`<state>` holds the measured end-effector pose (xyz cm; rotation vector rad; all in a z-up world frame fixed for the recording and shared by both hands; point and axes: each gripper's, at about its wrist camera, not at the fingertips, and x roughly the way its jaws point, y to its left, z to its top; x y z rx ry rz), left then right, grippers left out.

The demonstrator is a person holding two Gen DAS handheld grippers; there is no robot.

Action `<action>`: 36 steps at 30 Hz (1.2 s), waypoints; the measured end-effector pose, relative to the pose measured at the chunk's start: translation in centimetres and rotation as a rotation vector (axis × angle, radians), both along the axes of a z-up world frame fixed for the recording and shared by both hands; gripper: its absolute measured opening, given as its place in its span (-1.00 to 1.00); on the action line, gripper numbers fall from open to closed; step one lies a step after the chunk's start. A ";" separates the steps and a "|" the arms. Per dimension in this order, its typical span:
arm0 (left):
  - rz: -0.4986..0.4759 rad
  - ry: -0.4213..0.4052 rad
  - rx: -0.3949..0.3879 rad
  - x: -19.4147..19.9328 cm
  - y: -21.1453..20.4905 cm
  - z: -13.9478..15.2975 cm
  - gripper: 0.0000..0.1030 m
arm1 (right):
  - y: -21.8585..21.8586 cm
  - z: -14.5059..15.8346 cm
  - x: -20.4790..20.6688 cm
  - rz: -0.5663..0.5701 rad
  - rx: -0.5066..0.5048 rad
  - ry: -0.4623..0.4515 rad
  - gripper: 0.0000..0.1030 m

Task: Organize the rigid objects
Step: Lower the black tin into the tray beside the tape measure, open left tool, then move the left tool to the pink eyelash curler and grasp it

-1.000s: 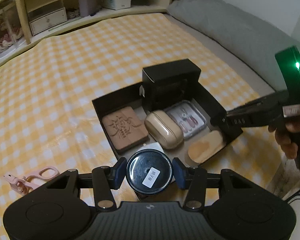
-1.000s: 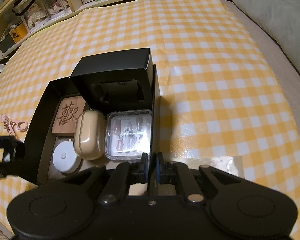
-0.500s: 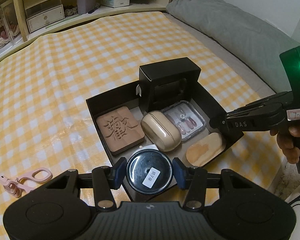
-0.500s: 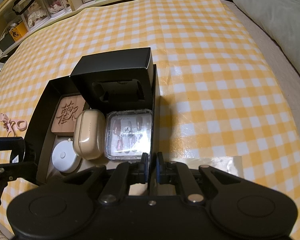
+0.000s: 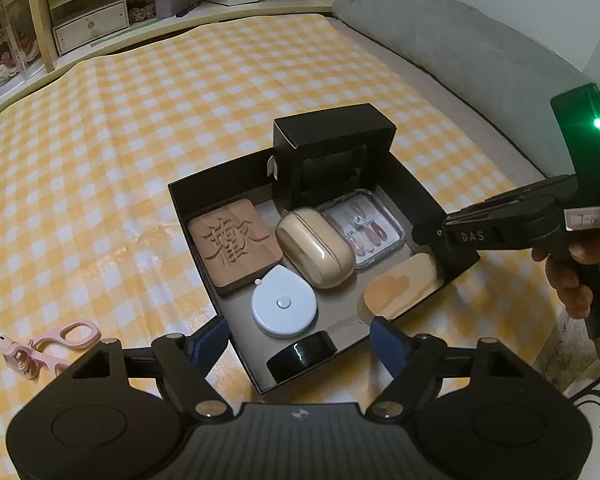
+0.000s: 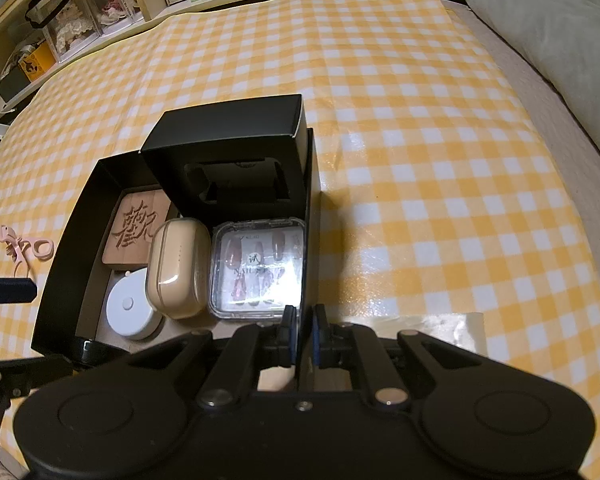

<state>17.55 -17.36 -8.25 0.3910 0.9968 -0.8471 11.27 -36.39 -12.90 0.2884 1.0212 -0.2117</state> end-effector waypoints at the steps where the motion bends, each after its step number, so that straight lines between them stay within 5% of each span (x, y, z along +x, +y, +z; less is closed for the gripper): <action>1: -0.003 0.000 0.000 0.0 0.1 0.0 0.55 | 0.0 0.0 0.0 0.000 0.000 0.000 -0.84; 13: -0.034 -0.004 -0.014 -1.1 0.3 0.9 0.98 | 0.0 0.0 0.0 0.000 -0.001 0.000 -0.84; 22: -0.020 -0.065 -0.057 -2.1 1.2 2.8 1.00 | 0.0 0.0 0.0 0.000 -0.001 0.000 -0.84; 36: 0.240 -0.177 -0.179 2.8 6.6 7.4 1.00 | 0.0 0.0 0.0 0.000 -0.002 0.001 -0.84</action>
